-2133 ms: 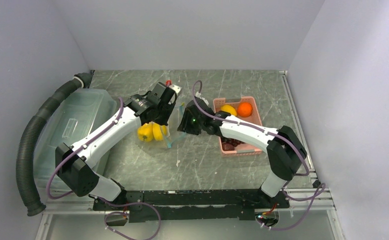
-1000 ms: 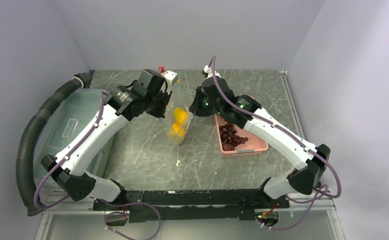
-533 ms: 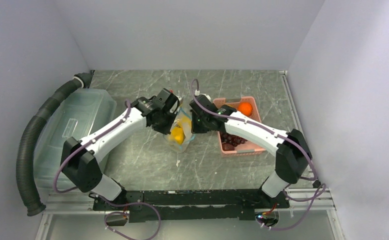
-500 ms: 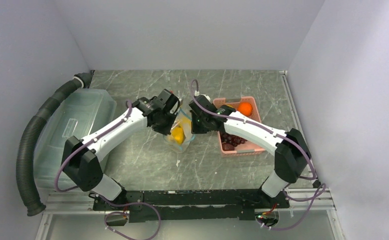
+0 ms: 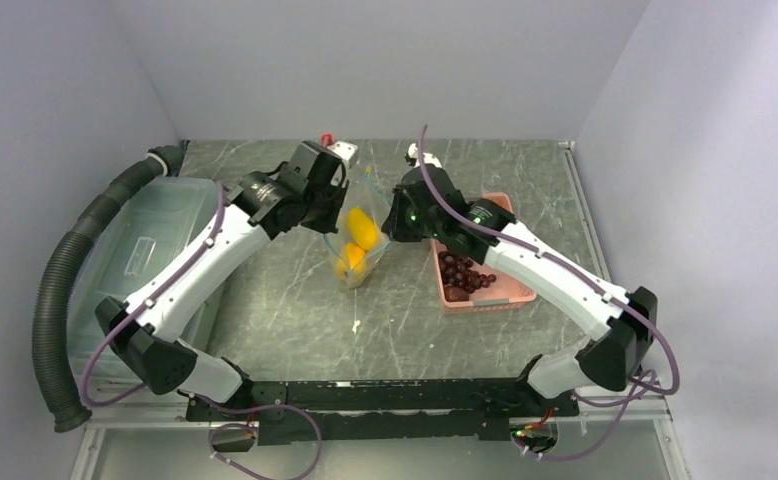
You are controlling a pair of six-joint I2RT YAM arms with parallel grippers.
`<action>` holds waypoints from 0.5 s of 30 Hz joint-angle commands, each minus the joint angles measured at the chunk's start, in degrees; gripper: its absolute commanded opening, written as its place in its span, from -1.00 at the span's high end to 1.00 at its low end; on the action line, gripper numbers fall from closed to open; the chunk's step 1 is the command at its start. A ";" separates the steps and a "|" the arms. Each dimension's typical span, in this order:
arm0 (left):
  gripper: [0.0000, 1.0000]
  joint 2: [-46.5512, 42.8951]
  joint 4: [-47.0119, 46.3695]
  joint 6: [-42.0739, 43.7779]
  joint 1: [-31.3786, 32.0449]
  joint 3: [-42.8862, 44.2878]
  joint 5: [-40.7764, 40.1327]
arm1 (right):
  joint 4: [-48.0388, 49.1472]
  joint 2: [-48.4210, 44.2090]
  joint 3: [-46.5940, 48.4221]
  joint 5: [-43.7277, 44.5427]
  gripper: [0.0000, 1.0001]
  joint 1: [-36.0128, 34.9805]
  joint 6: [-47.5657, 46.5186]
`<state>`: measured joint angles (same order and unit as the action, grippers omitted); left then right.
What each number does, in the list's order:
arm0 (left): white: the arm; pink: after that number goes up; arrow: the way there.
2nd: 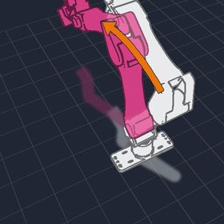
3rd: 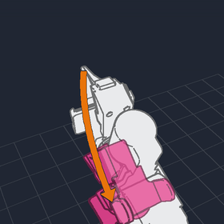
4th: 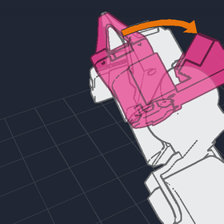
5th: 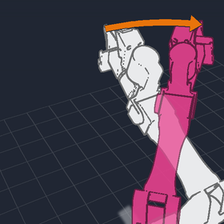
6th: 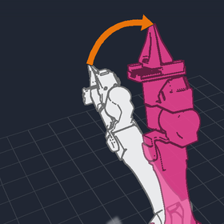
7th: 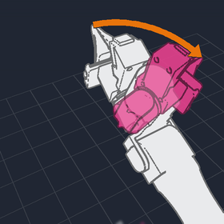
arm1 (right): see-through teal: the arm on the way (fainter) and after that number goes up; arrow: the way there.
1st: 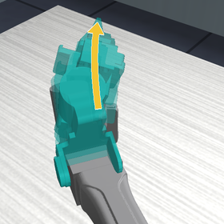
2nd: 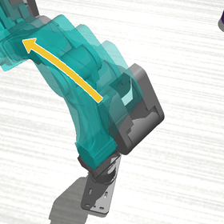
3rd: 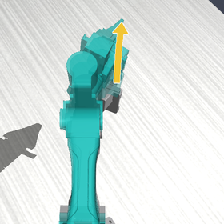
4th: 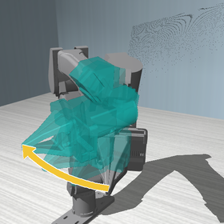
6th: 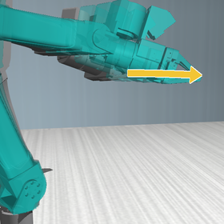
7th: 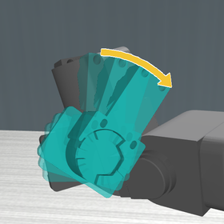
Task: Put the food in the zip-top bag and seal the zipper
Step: Adjust the zipper food storage bag at the center of the board.
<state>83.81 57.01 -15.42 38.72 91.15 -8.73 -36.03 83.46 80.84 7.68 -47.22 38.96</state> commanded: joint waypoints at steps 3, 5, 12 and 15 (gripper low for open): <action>0.99 -2.27 4.69 4.48 -0.18 5.56 -8.69 | 1.99 -1.74 0.92 0.74 1.00 0.19 0.76; 1.00 -1.72 5.43 5.17 -0.38 6.25 -9.37 | 3.27 -1.16 -0.01 0.12 1.00 0.19 1.30; 1.00 -1.13 4.89 7.26 -0.65 6.08 -10.46 | 8.02 1.84 -3.72 -2.55 1.00 0.20 4.05; 1.00 -0.81 4.31 7.59 -0.67 4.90 -9.53 | 10.04 4.04 -4.81 -3.84 1.00 0.20 5.23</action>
<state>82.78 62.17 -9.76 38.30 95.64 -17.08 -31.16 85.27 77.45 5.87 -47.22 41.87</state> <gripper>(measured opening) 0.012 0.016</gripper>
